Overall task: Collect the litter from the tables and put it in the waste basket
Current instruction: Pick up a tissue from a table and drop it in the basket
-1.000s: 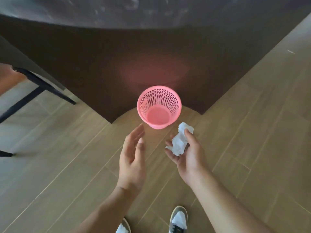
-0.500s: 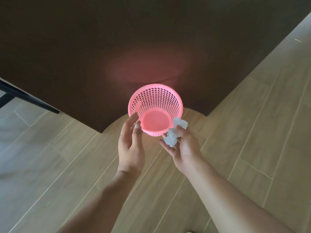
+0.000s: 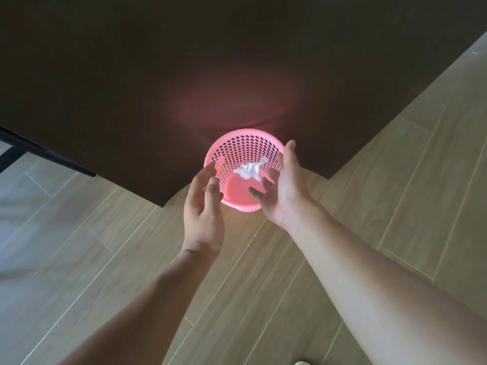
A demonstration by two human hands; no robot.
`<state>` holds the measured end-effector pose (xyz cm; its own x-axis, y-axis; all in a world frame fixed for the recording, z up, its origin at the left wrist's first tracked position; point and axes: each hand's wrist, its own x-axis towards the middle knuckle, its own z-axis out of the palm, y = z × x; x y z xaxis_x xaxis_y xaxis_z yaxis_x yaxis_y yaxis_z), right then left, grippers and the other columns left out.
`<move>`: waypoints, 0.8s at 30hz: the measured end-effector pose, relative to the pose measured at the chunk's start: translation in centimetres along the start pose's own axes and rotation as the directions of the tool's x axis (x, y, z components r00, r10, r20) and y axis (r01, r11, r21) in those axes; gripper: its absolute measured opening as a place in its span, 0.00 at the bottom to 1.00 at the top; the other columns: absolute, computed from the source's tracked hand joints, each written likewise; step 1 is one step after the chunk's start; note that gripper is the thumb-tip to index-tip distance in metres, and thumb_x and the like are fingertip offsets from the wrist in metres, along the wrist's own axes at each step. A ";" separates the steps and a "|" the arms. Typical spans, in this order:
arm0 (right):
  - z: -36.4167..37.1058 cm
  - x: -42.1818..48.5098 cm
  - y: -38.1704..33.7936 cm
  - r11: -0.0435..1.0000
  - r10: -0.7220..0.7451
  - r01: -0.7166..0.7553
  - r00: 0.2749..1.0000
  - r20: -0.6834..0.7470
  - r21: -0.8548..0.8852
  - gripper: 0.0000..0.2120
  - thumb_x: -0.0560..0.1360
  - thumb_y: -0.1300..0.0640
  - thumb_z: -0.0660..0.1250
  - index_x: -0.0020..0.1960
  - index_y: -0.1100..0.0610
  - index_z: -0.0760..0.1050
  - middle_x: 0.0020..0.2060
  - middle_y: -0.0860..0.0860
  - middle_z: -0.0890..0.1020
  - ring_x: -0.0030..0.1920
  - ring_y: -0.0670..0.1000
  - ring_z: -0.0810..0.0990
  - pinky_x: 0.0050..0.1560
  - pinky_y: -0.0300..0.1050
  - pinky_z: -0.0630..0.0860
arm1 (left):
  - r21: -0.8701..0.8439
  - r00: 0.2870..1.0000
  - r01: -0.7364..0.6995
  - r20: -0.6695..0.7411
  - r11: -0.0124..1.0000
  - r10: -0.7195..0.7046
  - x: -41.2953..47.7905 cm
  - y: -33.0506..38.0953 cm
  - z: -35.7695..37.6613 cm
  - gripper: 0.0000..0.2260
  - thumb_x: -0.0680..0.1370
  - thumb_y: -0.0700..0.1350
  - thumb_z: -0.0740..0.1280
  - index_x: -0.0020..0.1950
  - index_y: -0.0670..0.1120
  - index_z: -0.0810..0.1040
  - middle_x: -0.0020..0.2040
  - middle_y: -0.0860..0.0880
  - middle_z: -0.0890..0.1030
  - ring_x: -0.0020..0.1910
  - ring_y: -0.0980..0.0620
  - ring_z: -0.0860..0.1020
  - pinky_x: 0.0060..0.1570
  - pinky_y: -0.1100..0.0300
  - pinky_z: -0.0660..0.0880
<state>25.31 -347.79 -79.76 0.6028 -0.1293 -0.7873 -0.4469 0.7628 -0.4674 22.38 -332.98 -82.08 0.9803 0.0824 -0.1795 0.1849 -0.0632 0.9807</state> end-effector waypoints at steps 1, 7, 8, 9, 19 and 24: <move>-0.3 -0.2 0.1 1.000 -0.019 0.019 1.000 -0.015 -0.001 0.25 0.78 0.27 0.61 0.63 0.44 0.72 0.54 0.49 0.77 0.51 0.50 0.77 0.45 0.51 0.79 | 0.003 1.000 -0.002 0.001 1.000 0.002 -0.1 0.3 -0.1 0.16 0.85 0.57 0.58 0.70 0.59 0.76 0.62 0.68 0.82 0.66 0.62 0.80 0.65 0.61 0.75; -1.5 -2.8 0.2 0.981 -0.176 0.170 0.983 -0.061 -0.090 0.17 0.81 0.41 0.67 0.69 0.43 0.77 0.59 0.45 0.83 0.59 0.45 0.81 0.46 0.45 0.81 | 0.007 1.000 -0.023 0.010 1.000 0.023 -1.1 3.0 -0.3 0.13 0.85 0.56 0.58 0.68 0.61 0.76 0.60 0.70 0.82 0.65 0.62 0.80 0.67 0.57 0.76; -1.4 -3.5 0.1 0.975 -0.200 0.194 0.978 -0.053 -0.106 0.16 0.81 0.42 0.68 0.68 0.43 0.78 0.58 0.45 0.84 0.59 0.45 0.81 0.46 0.45 0.81 | 0.009 1.000 -0.025 0.005 1.000 0.025 -1.3 3.6 -0.4 0.14 0.85 0.55 0.58 0.69 0.60 0.76 0.60 0.70 0.81 0.66 0.62 0.80 0.68 0.56 0.76; -1.3 -4.4 0.1 0.968 -0.227 0.220 0.973 -0.042 -0.121 0.16 0.80 0.43 0.69 0.66 0.43 0.79 0.59 0.45 0.84 0.60 0.45 0.82 0.46 0.43 0.82 | 0.006 1.000 -0.027 0.000 1.000 0.027 -1.7 4.3 -0.5 0.15 0.86 0.55 0.58 0.70 0.58 0.76 0.61 0.69 0.81 0.67 0.61 0.80 0.69 0.54 0.76; -0.4 -16.0 -1.2 0.788 -0.467 0.507 0.862 0.197 -0.349 0.10 0.78 0.40 0.66 0.57 0.38 0.82 0.65 0.44 0.81 0.54 0.36 0.84 0.48 0.36 0.82 | -0.081 0.987 -0.132 0.081 0.988 0.139 -9.3 13.1 -2.9 0.14 0.88 0.52 0.57 0.72 0.55 0.74 0.66 0.68 0.80 0.69 0.62 0.78 0.62 0.66 0.77; 0.2 -23.4 -1.1 0.719 -0.464 0.558 0.829 0.312 -0.415 0.13 0.74 0.36 0.66 0.56 0.35 0.82 0.65 0.44 0.81 0.61 0.40 0.82 0.56 0.39 0.82 | -0.025 0.989 -0.147 0.018 0.989 0.147 -14.4 17.9 -5.7 0.23 0.84 0.59 0.58 0.75 0.51 0.73 0.69 0.67 0.78 0.73 0.58 0.76 0.67 0.61 0.76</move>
<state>11.88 -345.50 -60.75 0.9133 -0.2636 -0.3104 -0.2586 0.2133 -0.9421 11.23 -329.59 -61.47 0.9979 0.0546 -0.0343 0.0370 -0.0497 0.9981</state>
